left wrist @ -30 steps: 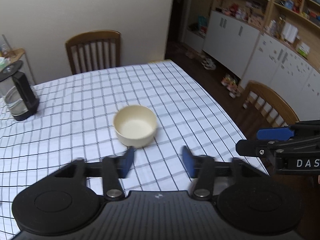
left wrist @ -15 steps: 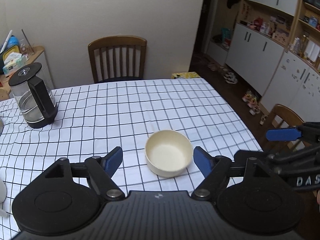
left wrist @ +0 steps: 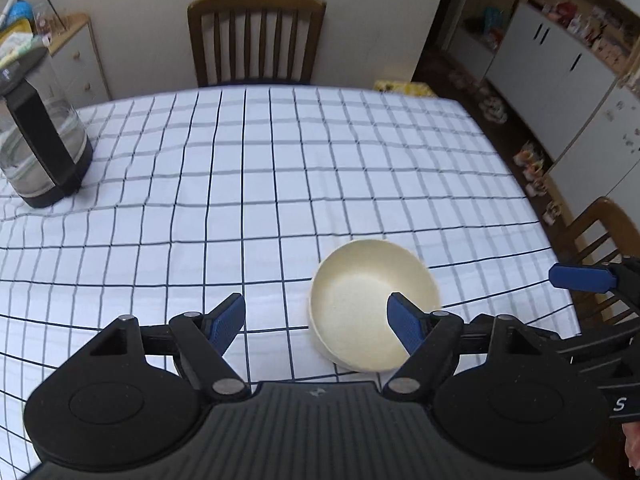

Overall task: Organize plates and bowls
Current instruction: 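Move both grippers to the rim of the cream bowl, then close both grippers on the cream bowl rim and lift it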

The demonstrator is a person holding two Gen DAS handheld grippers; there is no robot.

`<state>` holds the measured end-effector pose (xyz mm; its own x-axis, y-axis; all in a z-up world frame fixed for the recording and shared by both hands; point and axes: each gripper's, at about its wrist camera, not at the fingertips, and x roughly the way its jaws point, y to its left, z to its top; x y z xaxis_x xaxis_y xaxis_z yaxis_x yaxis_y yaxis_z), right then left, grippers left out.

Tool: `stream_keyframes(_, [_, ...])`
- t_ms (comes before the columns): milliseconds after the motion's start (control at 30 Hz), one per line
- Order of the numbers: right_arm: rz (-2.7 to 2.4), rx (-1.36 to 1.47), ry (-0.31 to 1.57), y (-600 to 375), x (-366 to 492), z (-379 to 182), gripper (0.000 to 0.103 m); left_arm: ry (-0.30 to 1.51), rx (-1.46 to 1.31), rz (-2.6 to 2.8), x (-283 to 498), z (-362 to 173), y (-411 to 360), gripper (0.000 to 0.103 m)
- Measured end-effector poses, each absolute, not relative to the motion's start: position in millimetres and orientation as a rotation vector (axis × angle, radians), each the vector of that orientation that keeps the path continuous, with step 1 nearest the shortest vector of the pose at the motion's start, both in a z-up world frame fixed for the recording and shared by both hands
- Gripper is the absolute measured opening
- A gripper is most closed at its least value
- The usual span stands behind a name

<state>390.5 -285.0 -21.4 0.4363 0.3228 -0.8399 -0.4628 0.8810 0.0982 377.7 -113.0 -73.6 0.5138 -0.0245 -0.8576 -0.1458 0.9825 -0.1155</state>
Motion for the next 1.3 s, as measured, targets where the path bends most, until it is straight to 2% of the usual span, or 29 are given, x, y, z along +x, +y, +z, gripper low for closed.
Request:
stream_keyframes(300, [0.478,-0.118,1.112,-280,424,-64,0.090,1.098,-0.167,0.102,413,-117,-111,0.077])
stream_keyframes(467, [0.466,-0.084,1.173,-282,439,-82,0.078,1.110,-0.134,0.100,422,-131,-118,0.074])
stream_keyframes(533, [0.462,-0.082,1.179,-281,442,-86,0.073,1.124,-0.141,0.088,425,-136,-120,0.061])
stream_keyframes(600, [0.464,-0.081,1.181,-281,445,-88,0.070,1.132,-0.143,0.090,427,-140,-121,0.053])
stream_keyframes(667, [0.469,-0.079,1.183,-280,446,-90,0.063,1.134,-0.144,0.089,427,-142,-121,0.044])
stream_keyframes(700, [0.470,-0.081,1.184,-280,447,-91,0.056,1.135,-0.148,0.090,427,-144,-120,0.038])
stream_keyframes(800, [0.474,-0.089,1.185,-278,448,-93,0.044,1.145,-0.149,0.099,426,-146,-119,0.031])
stream_keyframes(867, [0.479,-0.098,1.185,-276,448,-94,0.039,1.147,-0.138,0.099,425,-148,-120,0.024])
stream_keyframes(900, [0.484,-0.095,1.184,-276,448,-94,0.035,1.148,-0.133,0.101,425,-148,-120,0.017])
stream_keyframes(967, [0.492,-0.100,1.179,-273,446,-93,0.028,1.150,-0.129,0.101,423,-150,-122,0.013])
stream_keyframes(1033, [0.500,-0.105,1.177,-270,444,-92,0.013,1.150,-0.126,0.095,420,-150,-124,0.008])
stream_keyframes(1067, [0.507,-0.103,1.179,-269,443,-91,0.010,1.151,-0.118,0.094,418,-149,-126,0.007])
stream_keyframes(1300, [0.494,-0.105,1.161,-266,436,-85,0.005,1.137,-0.080,0.090,400,-139,-144,0.003])
